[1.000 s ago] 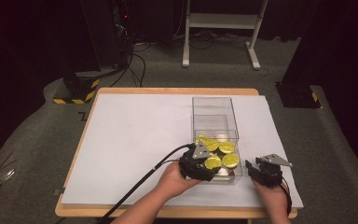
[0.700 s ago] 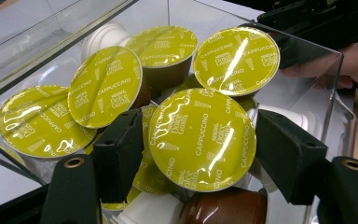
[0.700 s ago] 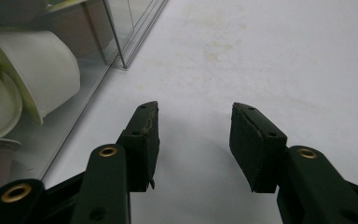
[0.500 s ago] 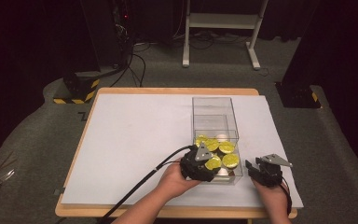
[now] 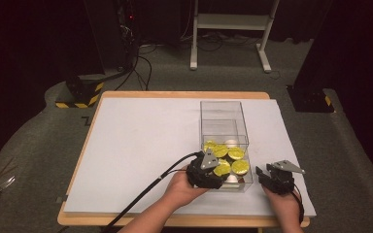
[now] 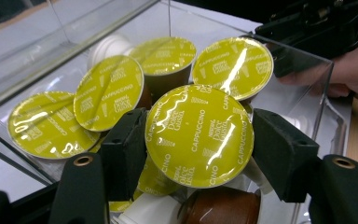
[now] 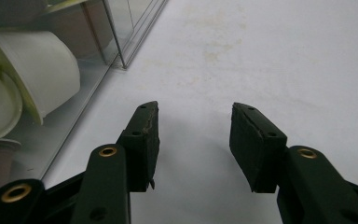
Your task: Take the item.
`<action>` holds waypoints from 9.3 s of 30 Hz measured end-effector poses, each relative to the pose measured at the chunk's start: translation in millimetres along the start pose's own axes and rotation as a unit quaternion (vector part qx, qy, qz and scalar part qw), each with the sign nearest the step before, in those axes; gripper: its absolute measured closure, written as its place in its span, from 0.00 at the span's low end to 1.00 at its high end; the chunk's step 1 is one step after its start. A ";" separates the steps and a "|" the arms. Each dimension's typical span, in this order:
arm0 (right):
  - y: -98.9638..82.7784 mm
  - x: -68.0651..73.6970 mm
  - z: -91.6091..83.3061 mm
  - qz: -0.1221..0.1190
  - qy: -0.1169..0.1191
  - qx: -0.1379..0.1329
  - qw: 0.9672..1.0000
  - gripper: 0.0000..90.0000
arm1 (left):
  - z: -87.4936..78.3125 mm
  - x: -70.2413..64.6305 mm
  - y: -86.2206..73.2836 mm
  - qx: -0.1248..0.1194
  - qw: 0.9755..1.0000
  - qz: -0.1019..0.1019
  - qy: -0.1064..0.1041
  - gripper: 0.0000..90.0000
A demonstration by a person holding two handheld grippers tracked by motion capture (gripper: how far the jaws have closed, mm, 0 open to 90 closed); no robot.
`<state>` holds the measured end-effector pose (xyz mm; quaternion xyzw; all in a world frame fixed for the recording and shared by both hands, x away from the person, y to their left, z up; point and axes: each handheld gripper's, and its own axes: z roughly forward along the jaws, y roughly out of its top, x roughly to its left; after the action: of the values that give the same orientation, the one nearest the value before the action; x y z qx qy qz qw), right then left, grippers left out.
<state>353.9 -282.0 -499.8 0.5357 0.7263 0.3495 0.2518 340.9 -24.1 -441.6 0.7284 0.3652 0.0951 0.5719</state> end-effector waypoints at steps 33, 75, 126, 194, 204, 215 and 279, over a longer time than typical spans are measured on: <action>0.4 0.9 1.3 -0.002 -0.004 0.006 1.000 0.58 | -21.1 -2.6 13.3 -0.066 0.998 -0.018 -0.007 0.42; 0.9 0.4 3.2 -0.002 -0.007 0.014 1.000 0.58 | -71.8 52.1 33.0 -0.129 0.989 -0.048 0.059 0.42; 1.3 1.2 4.0 -0.004 -0.009 0.020 1.000 0.58 | -119.9 146.9 -3.1 -0.121 0.971 -0.088 0.185 0.42; 1.4 2.0 4.2 -0.005 -0.011 0.023 1.000 0.58 | -121.1 192.2 -50.0 -0.053 0.963 -0.109 0.243 0.42; 1.4 2.0 4.2 -0.005 -0.011 0.023 1.000 0.58 | -119.0 194.5 -51.6 -0.046 0.961 -0.107 0.250 0.37; 1.3 1.8 4.1 -0.004 -0.011 0.022 1.000 0.58 | -121.1 190.8 -46.9 -0.062 0.960 -0.115 0.246 0.31; 2.2 5.1 -8.4 -0.007 0.016 0.014 1.000 0.46 | -201.8 193.8 -96.5 -0.015 0.943 -0.124 0.309 0.30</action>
<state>347.5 -278.8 -492.8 0.5283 0.7387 0.3466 0.2349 326.4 261.8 -516.7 0.6034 0.6101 0.2488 0.4492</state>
